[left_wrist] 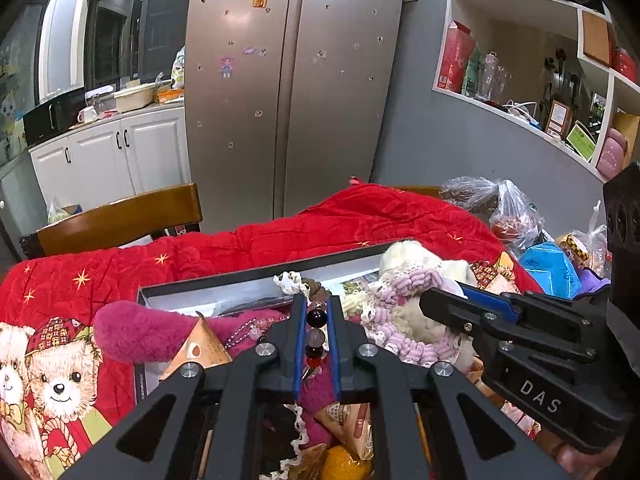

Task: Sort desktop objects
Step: 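Open the left gripper over the tray while the right releases the scrunchie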

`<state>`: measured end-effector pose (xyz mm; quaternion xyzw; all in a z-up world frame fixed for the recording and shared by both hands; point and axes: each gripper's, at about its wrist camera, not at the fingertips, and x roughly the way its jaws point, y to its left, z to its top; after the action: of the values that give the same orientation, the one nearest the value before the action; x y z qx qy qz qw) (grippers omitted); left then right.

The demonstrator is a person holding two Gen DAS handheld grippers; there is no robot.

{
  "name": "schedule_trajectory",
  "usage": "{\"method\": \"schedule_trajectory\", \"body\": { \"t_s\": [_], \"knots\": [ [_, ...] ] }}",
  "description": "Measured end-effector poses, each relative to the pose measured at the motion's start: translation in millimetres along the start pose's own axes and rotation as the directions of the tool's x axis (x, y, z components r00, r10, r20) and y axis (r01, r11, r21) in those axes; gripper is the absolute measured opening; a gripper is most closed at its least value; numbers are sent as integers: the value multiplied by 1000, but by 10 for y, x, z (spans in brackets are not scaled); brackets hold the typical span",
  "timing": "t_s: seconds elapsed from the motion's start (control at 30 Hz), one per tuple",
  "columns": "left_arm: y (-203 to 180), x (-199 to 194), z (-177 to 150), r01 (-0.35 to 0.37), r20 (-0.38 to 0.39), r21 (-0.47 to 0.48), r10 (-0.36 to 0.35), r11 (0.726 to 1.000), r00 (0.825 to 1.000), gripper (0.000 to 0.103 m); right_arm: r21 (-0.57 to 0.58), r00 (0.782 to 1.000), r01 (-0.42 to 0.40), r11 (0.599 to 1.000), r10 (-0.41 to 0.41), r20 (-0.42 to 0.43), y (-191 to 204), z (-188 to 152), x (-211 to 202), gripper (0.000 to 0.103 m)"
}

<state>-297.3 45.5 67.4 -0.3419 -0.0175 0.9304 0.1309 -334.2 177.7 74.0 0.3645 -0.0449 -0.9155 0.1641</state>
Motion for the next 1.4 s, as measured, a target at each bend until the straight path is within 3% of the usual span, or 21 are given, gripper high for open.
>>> {"method": "schedule_trajectory", "body": {
  "t_s": [0.13, 0.2, 0.23, 0.27, 0.33, 0.47, 0.53, 0.67, 0.8, 1.03, 1.13, 1.4],
  "knots": [
    [-30, 13, -12, -30, 5, 19, 30, 999, 1000, 11, 2, 1000, -2, 1000, 2, -15, -16, -24, 51, 17],
    [-36, 9, -16, -29, 6, 22, 29, 999, 1000, 18, -3, 1000, 13, 1000, -13, -3, -6, -35, 44, 19],
    [-31, -3, -13, -17, 11, 19, 17, 1000, 1000, 29, -13, 1000, 25, 1000, -25, 9, 10, -32, 24, 32],
    [-19, -20, -10, -18, 19, 15, 18, 1000, 1000, 34, -19, 999, 36, 999, -35, 20, 36, -25, -4, 54],
    [36, -71, 11, -32, 43, -8, 33, 999, 999, 48, -24, 994, 82, 996, -80, 73, 36, -5, -107, 67],
    [260, -190, 66, 0, 73, -137, 10, 991, 997, 92, -5, 989, 36, 999, -34, 142, -2, 49, -302, 96],
    [328, -175, 105, -16, 25, -169, 21, 985, 999, 103, -4, 986, 27, 1000, -26, 162, 4, 74, -382, 99],
    [375, -274, 108, -78, 87, -176, 94, 981, 992, 103, -32, 986, 39, 999, -33, 165, 80, 92, -425, 102],
    [404, -327, 145, -60, 104, -155, 77, 986, 992, 103, -49, 986, 59, 997, -50, 157, 132, 93, -437, 103],
    [372, -421, 189, -119, 138, -125, 136, 985, 981, 103, -68, 988, 91, 994, -81, 130, 162, 117, -427, 103],
    [324, -497, 211, -148, 156, -102, 163, 984, 974, 103, -82, 983, 105, 991, -91, 158, 213, 135, -502, 103],
    [232, -1010, 284, -147, 254, -91, 165, 985, 953, 103, 44, 972, -32, 999, 20, 234, 194, 253, -942, 103]
  ]
}}
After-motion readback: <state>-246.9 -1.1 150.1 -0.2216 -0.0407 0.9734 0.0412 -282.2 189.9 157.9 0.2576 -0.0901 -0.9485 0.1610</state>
